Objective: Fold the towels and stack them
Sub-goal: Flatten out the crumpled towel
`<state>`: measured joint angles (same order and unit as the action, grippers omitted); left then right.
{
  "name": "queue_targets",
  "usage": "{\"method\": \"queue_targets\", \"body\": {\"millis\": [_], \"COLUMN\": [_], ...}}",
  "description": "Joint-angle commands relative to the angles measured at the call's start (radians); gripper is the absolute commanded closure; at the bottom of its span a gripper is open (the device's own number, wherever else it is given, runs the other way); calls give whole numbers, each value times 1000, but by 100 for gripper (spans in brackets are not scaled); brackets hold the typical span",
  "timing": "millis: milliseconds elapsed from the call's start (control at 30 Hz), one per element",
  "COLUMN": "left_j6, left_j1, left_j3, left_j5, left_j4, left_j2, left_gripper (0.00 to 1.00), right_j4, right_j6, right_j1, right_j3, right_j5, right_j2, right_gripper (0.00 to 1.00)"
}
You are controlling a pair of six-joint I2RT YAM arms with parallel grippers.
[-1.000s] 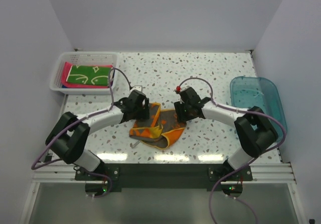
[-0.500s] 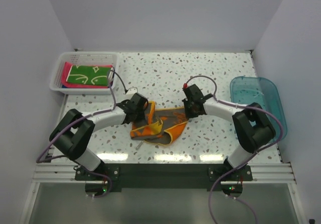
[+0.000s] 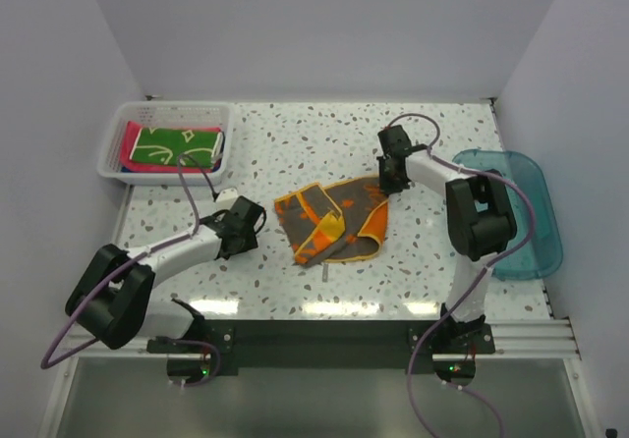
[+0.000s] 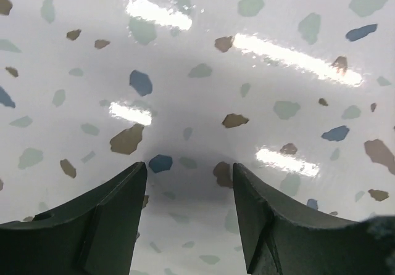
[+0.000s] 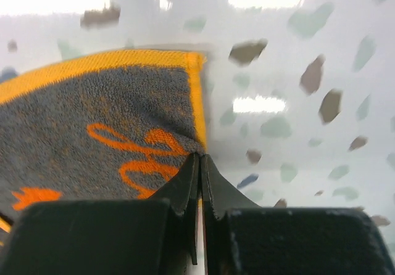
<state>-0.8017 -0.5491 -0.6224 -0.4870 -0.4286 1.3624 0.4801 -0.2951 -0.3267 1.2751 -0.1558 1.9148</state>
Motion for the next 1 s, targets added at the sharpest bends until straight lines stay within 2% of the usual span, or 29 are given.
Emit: {"method": "queue_targets", "body": {"millis": [0,133,233,267,300,333,500,600,733,967], "left_j6": [-33,-31,24,51,64,93,189,243,309,338], "left_j1": [15,12,-11,-26,-34,-46,-54,-54,-54,-98], "left_j3": [67,69,30,-6,-28,-74,-198,-301,-465,-614], "left_j5": [8,37,83,112,125,149,205,194,238,317], "left_j4": [-85,-110,-84,-58,-47,-24,63,93,125,132], "left_j2": [-58,-112,-172,-186,-187,-177,-100,6,183,375], "left_gripper": [37,34,23,18,16,14,12,12,18,27], "right_j4": [44,60,78,80,77,62,29,38,12,17], "right_j6": [51,77,89,86,79,73,50,-8,-62,-24], "right_j1": [18,11,-14,-23,-25,-31,-90,-124,-126,-152], "right_j3": [154,271,280,253,232,175,21,-51,-174,-247], "right_j5": [-56,4,1,1,5,24,84,70,41,47], "right_j2": [55,86,52,18,-3,-58,-206,-269,-336,-362], "right_gripper": [99,89,79,75,69,67,53,52,54,53]}}
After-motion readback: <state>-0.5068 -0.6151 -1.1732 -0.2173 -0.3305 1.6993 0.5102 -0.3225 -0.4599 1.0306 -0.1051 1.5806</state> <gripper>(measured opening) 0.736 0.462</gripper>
